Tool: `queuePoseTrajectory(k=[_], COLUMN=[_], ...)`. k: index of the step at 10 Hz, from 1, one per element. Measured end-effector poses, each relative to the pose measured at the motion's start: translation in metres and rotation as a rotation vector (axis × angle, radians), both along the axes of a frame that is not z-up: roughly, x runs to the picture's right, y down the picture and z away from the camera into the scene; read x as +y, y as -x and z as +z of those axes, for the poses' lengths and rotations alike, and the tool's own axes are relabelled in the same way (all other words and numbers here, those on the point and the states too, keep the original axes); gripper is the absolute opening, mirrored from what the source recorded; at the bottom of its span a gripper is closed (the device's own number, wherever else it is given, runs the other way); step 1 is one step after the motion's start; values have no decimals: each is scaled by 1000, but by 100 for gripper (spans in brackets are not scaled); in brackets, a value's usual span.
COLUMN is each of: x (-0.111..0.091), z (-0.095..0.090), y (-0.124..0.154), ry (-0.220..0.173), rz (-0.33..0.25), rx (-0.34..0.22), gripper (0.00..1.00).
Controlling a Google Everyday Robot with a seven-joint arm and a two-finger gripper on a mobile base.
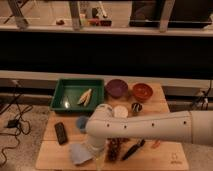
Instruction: Wipe red bowl with towel
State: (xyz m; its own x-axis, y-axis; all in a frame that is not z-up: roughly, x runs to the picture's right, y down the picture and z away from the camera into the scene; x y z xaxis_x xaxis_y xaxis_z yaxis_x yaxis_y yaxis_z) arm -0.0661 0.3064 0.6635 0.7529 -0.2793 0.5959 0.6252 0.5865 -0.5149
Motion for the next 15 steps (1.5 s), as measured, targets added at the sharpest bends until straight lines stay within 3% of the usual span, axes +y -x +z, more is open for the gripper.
queuePoseTrajectory(k=[15], x=[-1], z=[0], y=[0], ry=[-3], rz=[0], rx=[1], gripper=[80])
